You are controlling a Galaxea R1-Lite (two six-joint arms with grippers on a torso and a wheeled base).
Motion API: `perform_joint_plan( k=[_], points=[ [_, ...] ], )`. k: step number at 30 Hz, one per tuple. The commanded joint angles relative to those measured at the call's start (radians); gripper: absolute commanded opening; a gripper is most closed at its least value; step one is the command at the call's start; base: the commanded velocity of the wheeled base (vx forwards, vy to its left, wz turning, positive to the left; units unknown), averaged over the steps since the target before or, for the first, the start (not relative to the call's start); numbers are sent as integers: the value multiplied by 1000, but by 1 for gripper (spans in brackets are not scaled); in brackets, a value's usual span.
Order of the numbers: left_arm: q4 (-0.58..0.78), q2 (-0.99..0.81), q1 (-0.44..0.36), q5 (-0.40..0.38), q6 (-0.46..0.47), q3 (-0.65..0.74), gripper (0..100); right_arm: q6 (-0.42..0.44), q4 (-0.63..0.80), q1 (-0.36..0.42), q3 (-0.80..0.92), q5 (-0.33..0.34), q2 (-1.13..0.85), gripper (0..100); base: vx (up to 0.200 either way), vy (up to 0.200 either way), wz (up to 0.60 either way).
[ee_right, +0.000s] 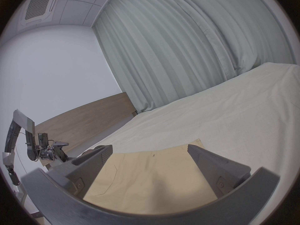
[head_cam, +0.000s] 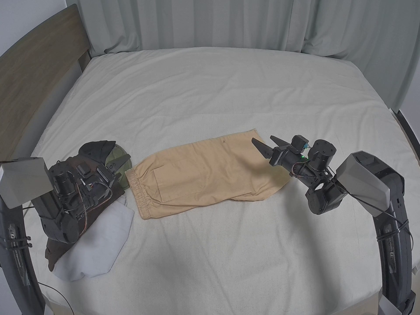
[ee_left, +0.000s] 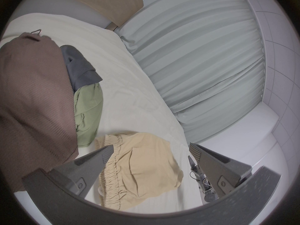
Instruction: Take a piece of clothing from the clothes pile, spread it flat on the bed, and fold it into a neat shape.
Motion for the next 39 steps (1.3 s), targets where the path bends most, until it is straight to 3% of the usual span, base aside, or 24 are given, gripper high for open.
perform_joint_plan(
  k=[1,26,30,39],
  points=[
    [0,-56,-7,-4,-1,20,100,0,-17,11,46,1,-18,100,0,0,0],
    [-1,-229,-31,-28,9,87,100,5,-93,57,200,-2,-81,100,0,0,0],
    [-1,-352,-42,-79,11,132,100,5,-95,66,246,-42,-79,100,0,0,0],
    [0,-504,-54,-150,8,183,100,6,-132,68,305,-42,-81,100,0,0,0]
  ],
)
